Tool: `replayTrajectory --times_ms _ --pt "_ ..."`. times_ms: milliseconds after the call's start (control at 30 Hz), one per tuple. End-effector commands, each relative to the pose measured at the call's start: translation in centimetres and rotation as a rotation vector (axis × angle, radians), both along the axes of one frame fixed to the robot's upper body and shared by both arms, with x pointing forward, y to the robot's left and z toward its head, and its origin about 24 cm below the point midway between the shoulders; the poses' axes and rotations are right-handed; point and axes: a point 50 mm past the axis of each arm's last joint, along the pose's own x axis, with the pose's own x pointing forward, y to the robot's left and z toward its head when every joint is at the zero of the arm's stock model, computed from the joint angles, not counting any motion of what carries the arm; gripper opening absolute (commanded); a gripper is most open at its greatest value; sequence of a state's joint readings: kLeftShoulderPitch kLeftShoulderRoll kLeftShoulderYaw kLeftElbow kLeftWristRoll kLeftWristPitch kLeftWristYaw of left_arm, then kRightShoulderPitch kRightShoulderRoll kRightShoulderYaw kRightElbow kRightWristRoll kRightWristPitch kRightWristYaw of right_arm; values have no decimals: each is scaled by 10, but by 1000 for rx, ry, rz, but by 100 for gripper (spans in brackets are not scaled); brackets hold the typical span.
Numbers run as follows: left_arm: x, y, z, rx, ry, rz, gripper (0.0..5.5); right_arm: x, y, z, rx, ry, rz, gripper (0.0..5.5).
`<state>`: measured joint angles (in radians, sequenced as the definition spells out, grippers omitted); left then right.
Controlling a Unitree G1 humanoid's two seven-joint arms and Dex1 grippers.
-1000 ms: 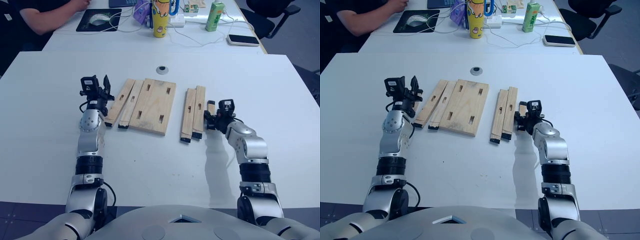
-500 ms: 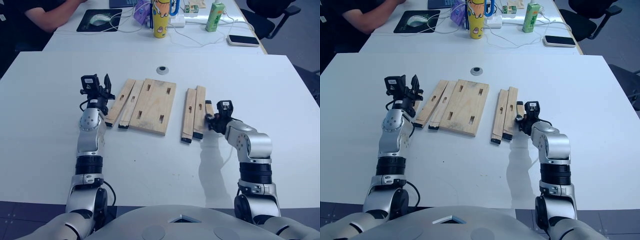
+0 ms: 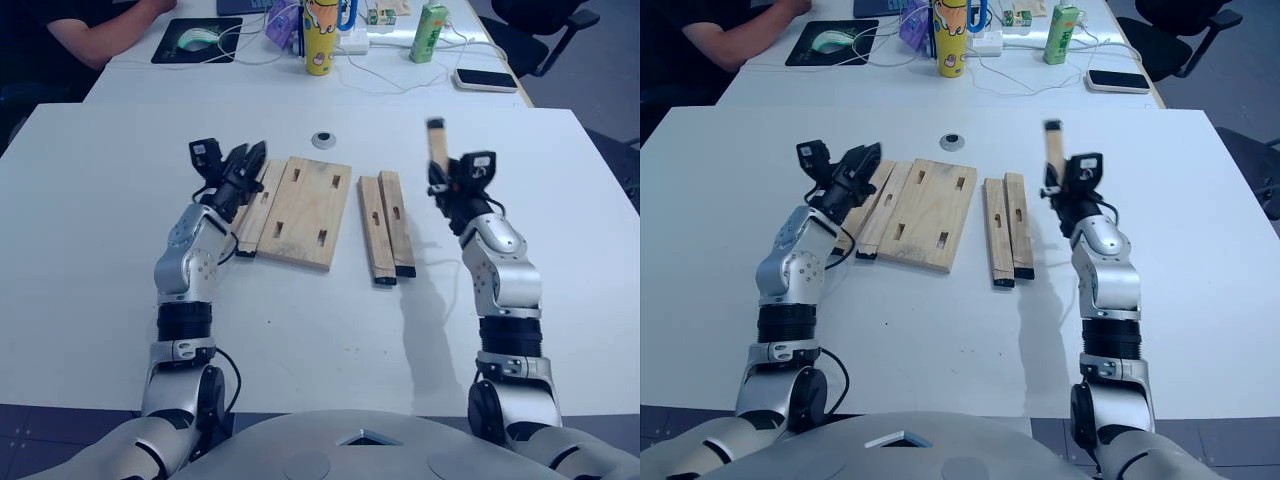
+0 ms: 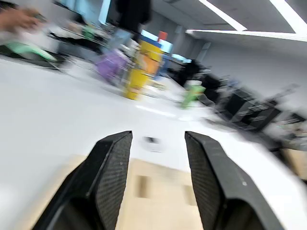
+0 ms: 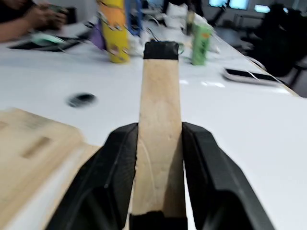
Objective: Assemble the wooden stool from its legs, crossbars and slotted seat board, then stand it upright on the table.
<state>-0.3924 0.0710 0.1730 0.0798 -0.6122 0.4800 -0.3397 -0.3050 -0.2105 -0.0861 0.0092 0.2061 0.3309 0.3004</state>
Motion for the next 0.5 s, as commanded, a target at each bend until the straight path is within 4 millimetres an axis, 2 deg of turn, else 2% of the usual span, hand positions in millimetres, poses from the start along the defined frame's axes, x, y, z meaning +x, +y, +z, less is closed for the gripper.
replayTrajectory --times_ms 33,167,500 --pt "-10 -23 21 -200 53 -244 203 -12 29 -6 36 -18 235 132" --pt "-18 -29 35 -374 91 -382 203 -22 44 -9 53 -53 385 132" --pt "-13 -26 28 -333 166 -349 203 -29 47 -3 73 -136 447 132"
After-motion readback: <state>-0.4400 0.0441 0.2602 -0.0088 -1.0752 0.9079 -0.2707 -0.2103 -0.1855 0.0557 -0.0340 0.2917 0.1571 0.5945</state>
